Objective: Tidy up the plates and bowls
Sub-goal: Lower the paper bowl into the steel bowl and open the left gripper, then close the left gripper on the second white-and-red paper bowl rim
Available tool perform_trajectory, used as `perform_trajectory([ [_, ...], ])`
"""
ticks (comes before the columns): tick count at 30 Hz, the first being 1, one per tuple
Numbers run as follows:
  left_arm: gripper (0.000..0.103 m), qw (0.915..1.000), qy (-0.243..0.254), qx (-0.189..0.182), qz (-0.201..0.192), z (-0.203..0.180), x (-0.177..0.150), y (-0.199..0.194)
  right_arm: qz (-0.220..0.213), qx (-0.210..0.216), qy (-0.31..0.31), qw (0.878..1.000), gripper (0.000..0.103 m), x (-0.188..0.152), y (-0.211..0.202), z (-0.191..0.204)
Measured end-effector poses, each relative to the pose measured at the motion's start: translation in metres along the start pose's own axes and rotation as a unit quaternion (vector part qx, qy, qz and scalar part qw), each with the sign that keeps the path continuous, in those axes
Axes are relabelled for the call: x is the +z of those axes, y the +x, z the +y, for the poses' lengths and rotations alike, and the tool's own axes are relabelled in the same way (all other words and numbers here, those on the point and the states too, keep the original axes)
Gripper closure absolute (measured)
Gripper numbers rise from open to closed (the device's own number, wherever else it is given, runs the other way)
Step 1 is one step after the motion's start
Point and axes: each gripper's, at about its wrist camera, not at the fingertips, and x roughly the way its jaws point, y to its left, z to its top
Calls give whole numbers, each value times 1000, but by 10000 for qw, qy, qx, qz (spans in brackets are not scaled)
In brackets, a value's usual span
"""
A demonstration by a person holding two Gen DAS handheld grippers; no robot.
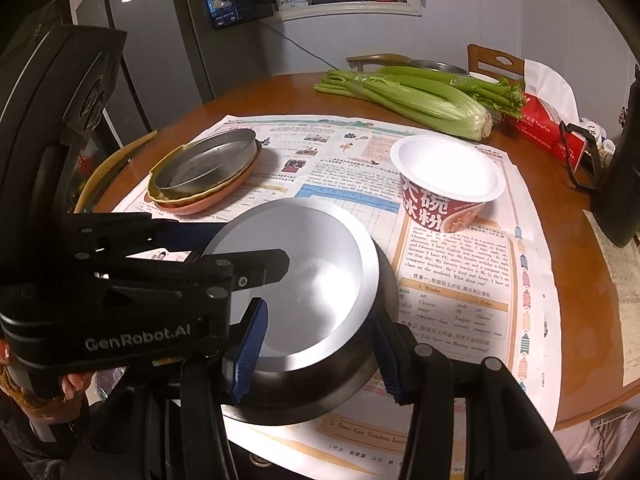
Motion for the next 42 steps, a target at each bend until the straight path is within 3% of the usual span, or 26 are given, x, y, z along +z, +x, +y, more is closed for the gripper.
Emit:
perform_trajectory([
  [22, 52, 9988, -114, -29, -484, 9, 19, -28, -512, -284, 519, 9969, 52, 13, -29, -37],
  [34, 52, 9983, 119, -263, -504, -8, 90, -1, -593, -493, 1197, 9898, 52, 44, -16, -89],
  [42, 52, 9989, 120, -440, -49, -16, 131, 50, -453, -577, 1522, 9856, 52, 67, 13, -121],
])
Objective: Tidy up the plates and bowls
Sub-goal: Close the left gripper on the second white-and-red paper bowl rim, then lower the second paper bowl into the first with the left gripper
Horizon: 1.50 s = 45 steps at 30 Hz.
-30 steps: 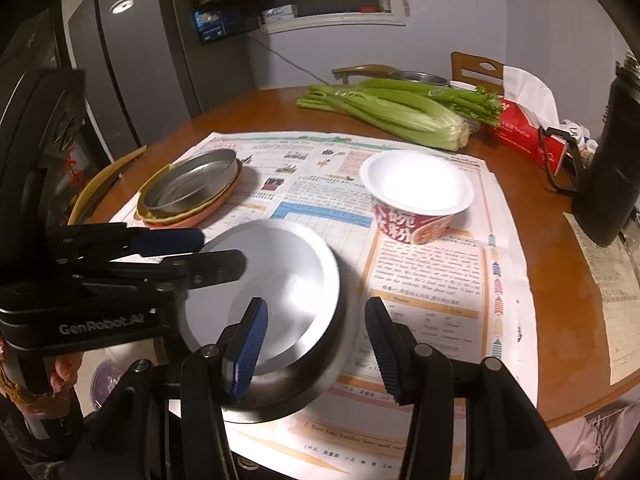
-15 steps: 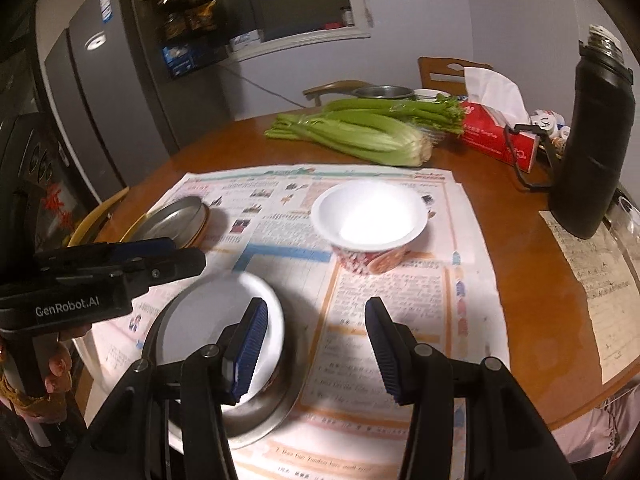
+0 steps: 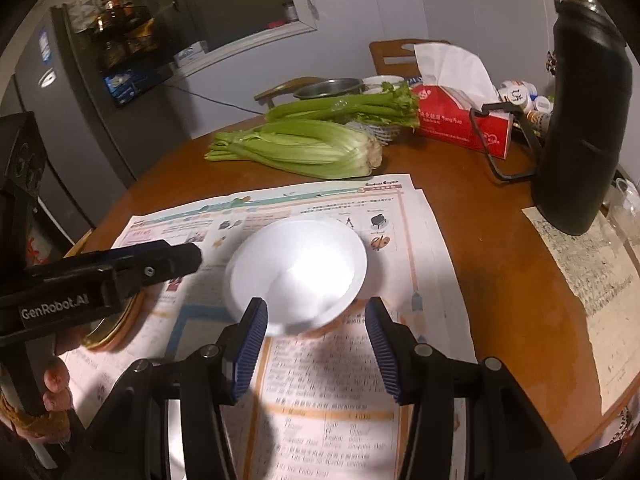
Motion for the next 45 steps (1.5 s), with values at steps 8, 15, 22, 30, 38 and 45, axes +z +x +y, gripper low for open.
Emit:
perform_trajectory([
  [8, 52, 9991, -48, -174, 372, 3, 7, 36, 351, 106, 123, 9993, 52, 3, 34, -5],
  [15, 52, 9961, -226, -561, 639, 7, 7, 52, 368, 179, -78, 9991, 52, 1, 43, 5],
  [22, 52, 9959, -252, -595, 640, 7, 2, 54, 341, 192, -282, 9988, 51, 1, 43, 22],
  [30, 52, 9973, -285, -588, 331, 12, -2, 24, 212, 224, -443, 9985, 51, 0, 26, 40],
  [38, 52, 9985, -201, -510, -16, 9, -16, -19, -23, 311, -609, 9977, 51, -1, -3, 58],
  [45, 52, 9987, -134, -405, -274, 7, -31, -58, -185, 451, -778, 9958, 51, -7, -31, 78],
])
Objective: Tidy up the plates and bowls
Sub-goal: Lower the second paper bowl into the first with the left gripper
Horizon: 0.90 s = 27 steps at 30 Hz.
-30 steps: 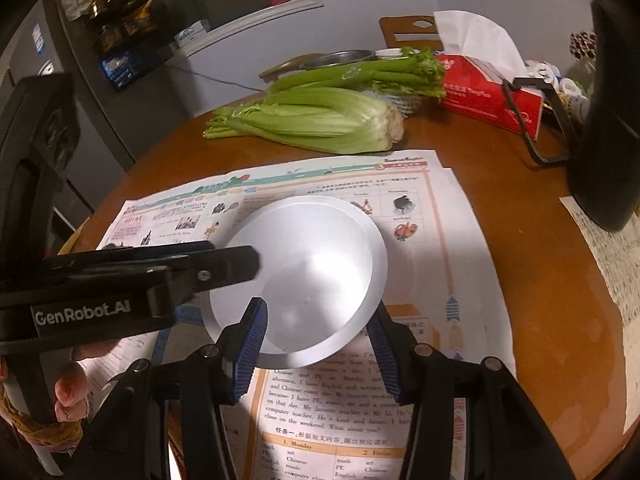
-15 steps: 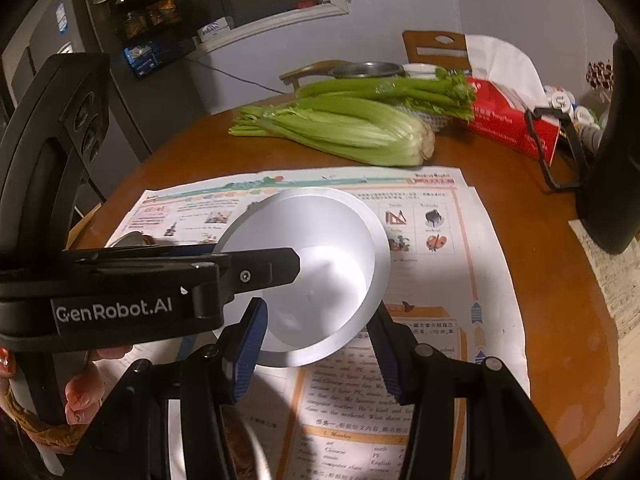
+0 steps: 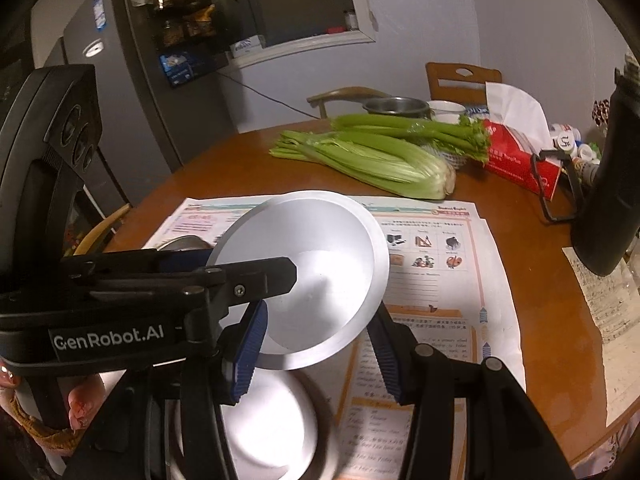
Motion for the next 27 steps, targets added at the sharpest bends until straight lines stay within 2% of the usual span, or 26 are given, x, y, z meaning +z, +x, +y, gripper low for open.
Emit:
perform_trajectory([
  [10, 52, 9998, -11, 94, -181, -3, -24, -38, -153, 135, -236, 9995, 51, -13, -33, 28],
  [18, 52, 9998, -35, 195, -48, -4, -58, -42, 105, 236, -398, 9989, 51, -40, -39, 38],
  [27, 52, 9984, 91, 554, -4, -12, -86, -35, 363, 217, -529, 9977, 51, -67, -34, 41],
])
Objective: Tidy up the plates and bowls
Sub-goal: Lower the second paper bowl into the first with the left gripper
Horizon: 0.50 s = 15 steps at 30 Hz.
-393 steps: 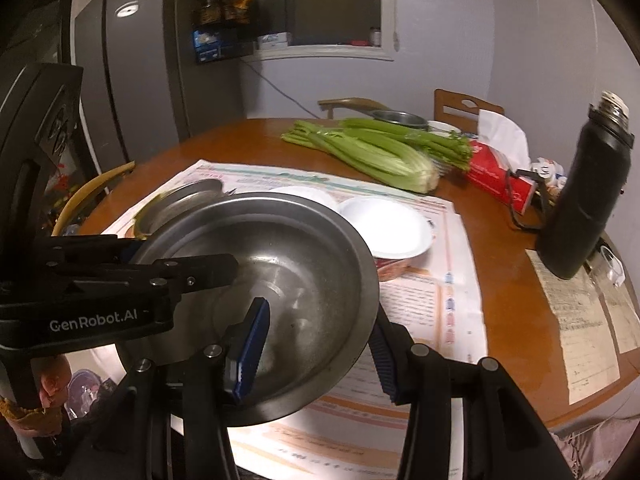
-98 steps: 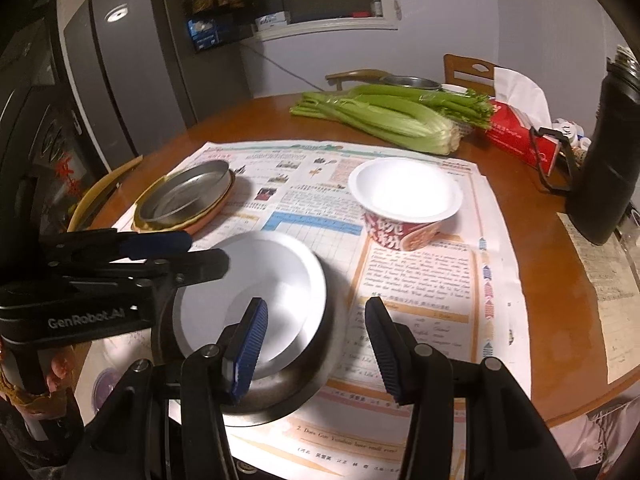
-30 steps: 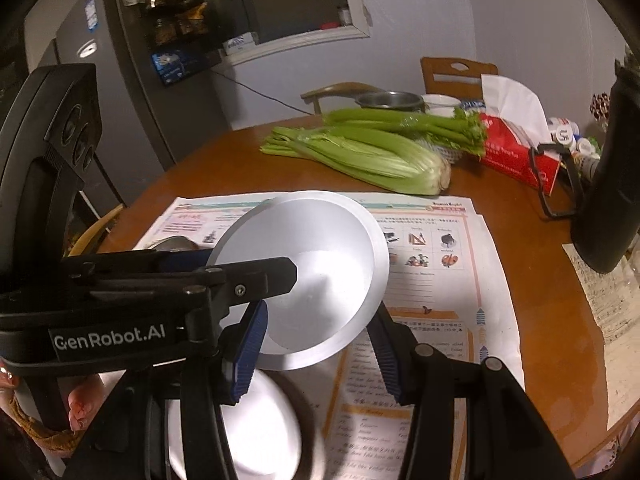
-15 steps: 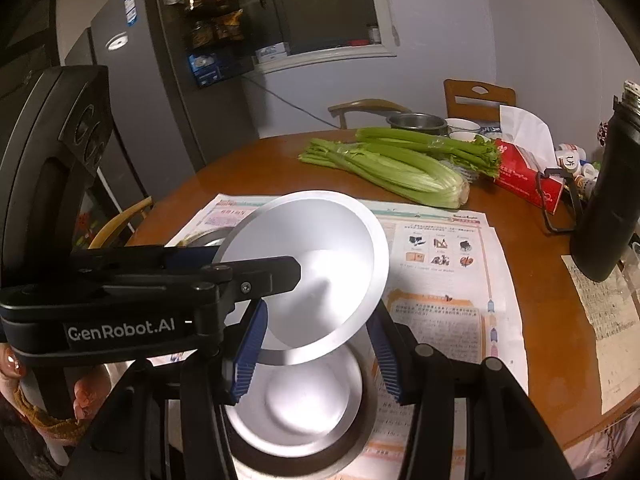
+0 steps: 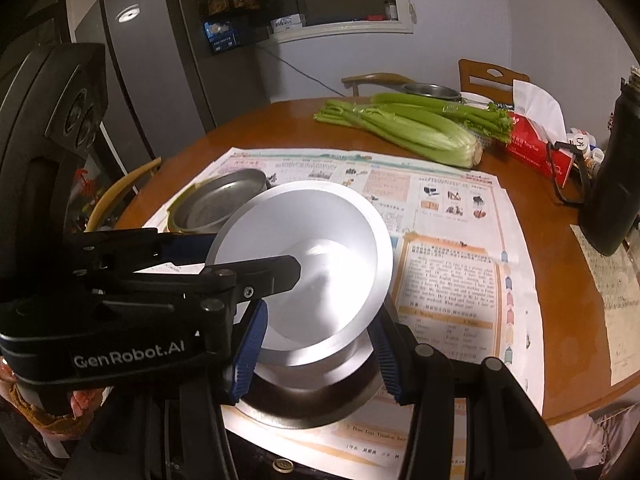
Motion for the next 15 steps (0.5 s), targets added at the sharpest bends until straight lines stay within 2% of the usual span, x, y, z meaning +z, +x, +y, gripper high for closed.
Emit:
perform_trajectory([
  [5, 52, 9999, 47, 166, 11, -2, -6, 6, 85, -18, -19, 10000, 51, -7, 6, -1],
  [15, 52, 9997, -97, 156, 181, 6, -13, 16, 256, 32, -100, 9996, 51, -12, 15, 3],
])
